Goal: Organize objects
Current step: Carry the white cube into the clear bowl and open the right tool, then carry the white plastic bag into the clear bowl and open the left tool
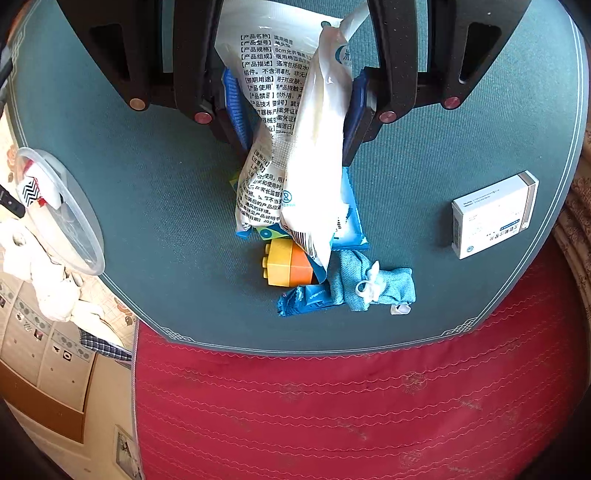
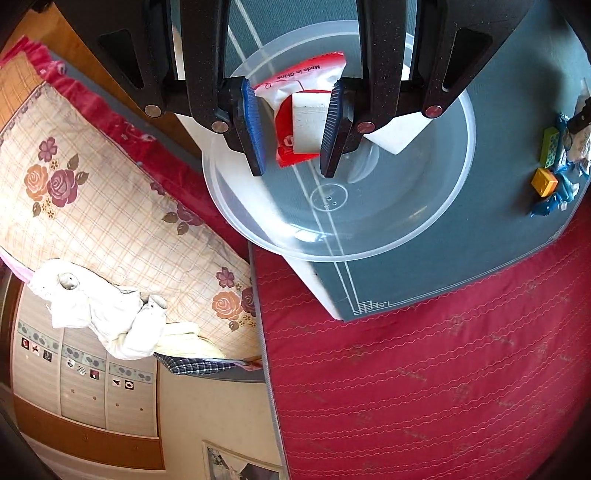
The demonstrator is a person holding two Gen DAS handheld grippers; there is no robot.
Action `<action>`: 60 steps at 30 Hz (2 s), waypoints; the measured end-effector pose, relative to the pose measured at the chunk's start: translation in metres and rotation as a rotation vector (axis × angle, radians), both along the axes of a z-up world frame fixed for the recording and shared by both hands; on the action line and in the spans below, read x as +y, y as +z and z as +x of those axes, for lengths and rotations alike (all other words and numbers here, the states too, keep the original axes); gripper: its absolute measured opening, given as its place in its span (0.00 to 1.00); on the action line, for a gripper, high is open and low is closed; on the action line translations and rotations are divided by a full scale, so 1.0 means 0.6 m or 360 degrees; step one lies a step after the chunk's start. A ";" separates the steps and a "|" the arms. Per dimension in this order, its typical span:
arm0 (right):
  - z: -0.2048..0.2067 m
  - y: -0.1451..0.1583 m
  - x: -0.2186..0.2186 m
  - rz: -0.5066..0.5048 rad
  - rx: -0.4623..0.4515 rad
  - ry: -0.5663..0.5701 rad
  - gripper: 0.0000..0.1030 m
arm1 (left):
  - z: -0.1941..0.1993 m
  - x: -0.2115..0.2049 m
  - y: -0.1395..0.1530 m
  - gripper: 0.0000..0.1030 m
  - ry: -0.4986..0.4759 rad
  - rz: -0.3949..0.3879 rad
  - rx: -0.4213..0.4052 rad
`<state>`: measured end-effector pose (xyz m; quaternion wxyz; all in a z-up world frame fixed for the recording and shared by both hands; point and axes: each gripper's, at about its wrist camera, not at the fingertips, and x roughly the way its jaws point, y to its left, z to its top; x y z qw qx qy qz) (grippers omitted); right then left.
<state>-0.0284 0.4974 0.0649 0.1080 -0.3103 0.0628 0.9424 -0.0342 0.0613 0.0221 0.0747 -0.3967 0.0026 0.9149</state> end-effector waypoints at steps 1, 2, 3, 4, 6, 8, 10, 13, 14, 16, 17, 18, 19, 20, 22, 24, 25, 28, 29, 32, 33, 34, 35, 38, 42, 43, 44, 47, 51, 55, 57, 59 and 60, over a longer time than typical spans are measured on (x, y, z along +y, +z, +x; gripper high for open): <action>0.001 0.000 0.003 0.0002 0.0006 -0.0001 0.31 | 0.000 0.004 0.000 0.47 -0.0003 -0.0005 -0.0001; 0.000 -0.002 0.007 0.0002 0.0006 -0.0004 0.31 | 0.000 0.007 0.000 0.47 -0.0006 -0.0009 -0.0003; 0.000 -0.003 0.011 0.0001 0.0008 -0.0005 0.31 | -0.001 0.009 0.000 0.47 -0.0010 -0.0011 -0.0006; -0.001 -0.005 0.015 0.0000 0.0011 -0.0007 0.31 | -0.002 0.012 0.000 0.47 -0.0014 -0.0014 -0.0008; -0.001 -0.008 0.027 -0.0012 0.0013 -0.0022 0.31 | 0.000 0.023 0.000 0.47 -0.0021 -0.0019 -0.0010; -0.001 -0.010 0.038 -0.0042 0.0016 -0.0032 0.31 | 0.001 0.031 0.000 0.47 -0.0034 -0.0022 -0.0013; -0.002 -0.013 0.044 -0.0039 0.0015 -0.0048 0.31 | 0.001 0.039 0.000 0.47 -0.0053 -0.0020 -0.0019; 0.000 -0.018 0.048 -0.0029 0.0009 -0.0056 0.31 | 0.001 0.056 0.001 0.47 -0.0085 -0.0020 -0.0025; 0.002 -0.017 0.048 -0.0039 0.0014 -0.0045 0.31 | 0.001 0.062 0.002 0.47 -0.0096 -0.0023 -0.0024; 0.007 -0.012 0.042 -0.0039 0.0029 -0.0006 0.31 | 0.002 0.076 0.005 0.47 -0.0123 -0.0029 -0.0019; 0.010 -0.008 0.036 -0.0034 0.0036 0.0022 0.32 | 0.001 0.083 0.007 0.47 -0.0139 -0.0032 -0.0015; 0.014 -0.005 0.031 -0.0032 0.0042 0.0049 0.33 | 0.001 0.090 0.009 0.47 -0.0154 -0.0034 -0.0010; 0.019 -0.002 0.024 -0.0034 0.0047 0.0082 0.35 | 0.001 0.097 0.011 0.47 -0.0168 -0.0037 -0.0005; 0.022 0.000 0.017 -0.0036 0.0047 0.0119 0.39 | 0.002 0.104 0.013 0.47 -0.0182 -0.0040 0.0001; 0.032 0.002 0.002 -0.0033 0.0045 0.0191 0.46 | 0.001 0.117 0.017 0.47 -0.0211 -0.0044 0.0010; 0.040 0.003 -0.011 -0.0024 0.0051 0.0244 0.53 | 0.000 0.130 0.019 0.47 -0.0238 -0.0051 0.0017; 0.043 0.002 -0.014 -0.0024 0.0051 0.0261 0.54 | 0.001 0.136 0.020 0.47 -0.0251 -0.0054 0.0018; 0.045 -0.003 -0.022 -0.0035 0.0036 0.0308 0.56 | -0.001 0.153 0.019 0.47 -0.0284 -0.0065 0.0018; 0.045 -0.006 -0.023 -0.0038 0.0030 0.0313 0.56 | -0.002 0.157 0.019 0.47 -0.0294 -0.0068 0.0018; 0.044 -0.010 -0.020 -0.0066 0.0017 0.0318 0.56 | -0.001 0.170 0.021 0.47 -0.0322 -0.0076 0.0024; 0.045 -0.011 -0.017 -0.0073 0.0017 0.0307 0.56 | 0.000 0.175 0.022 0.47 -0.0330 -0.0079 0.0027; 0.045 -0.011 -0.014 -0.0079 0.0019 0.0295 0.56 | -0.001 0.180 0.023 0.47 -0.0340 -0.0082 0.0030; 0.045 -0.011 -0.011 -0.0085 0.0021 0.0283 0.56 | -0.003 0.186 0.024 0.47 -0.0349 -0.0085 0.0031; 0.047 -0.009 -0.001 -0.0097 0.0032 0.0249 0.56 | -0.009 0.207 0.027 0.47 -0.0390 -0.0080 0.0026; 0.049 -0.006 0.009 -0.0113 0.0051 0.0211 0.56 | -0.021 0.242 0.036 0.47 -0.0471 -0.0069 0.0041; 0.049 -0.005 0.010 -0.0113 0.0056 0.0204 0.57 | -0.024 0.253 0.039 0.47 -0.0496 -0.0066 0.0049; 0.049 -0.005 0.011 -0.0111 0.0060 0.0197 0.57 | -0.027 0.263 0.041 0.47 -0.0519 -0.0064 0.0058; 0.047 -0.003 0.013 -0.0100 0.0072 0.0191 0.57 | -0.037 0.296 0.047 0.47 -0.0593 -0.0052 0.0076; 0.045 -0.002 0.018 -0.0115 0.0086 0.0187 0.57 | -0.055 0.340 0.048 0.47 -0.0684 -0.0053 0.0095; 0.046 -0.002 0.023 -0.0125 0.0100 0.0179 0.57 | -0.076 0.375 0.041 0.48 -0.0758 -0.0061 0.0115; 0.046 -0.002 0.025 -0.0128 0.0100 0.0181 0.57 | -0.086 0.387 0.036 0.48 -0.0766 -0.0063 0.0110; 0.046 -0.001 0.028 -0.0141 0.0102 0.0182 0.57 | -0.096 0.399 0.032 0.48 -0.0784 -0.0070 0.0104; 0.046 -0.002 0.030 -0.0146 0.0103 0.0182 0.57 | -0.099 0.407 0.031 0.48 -0.0794 -0.0081 0.0107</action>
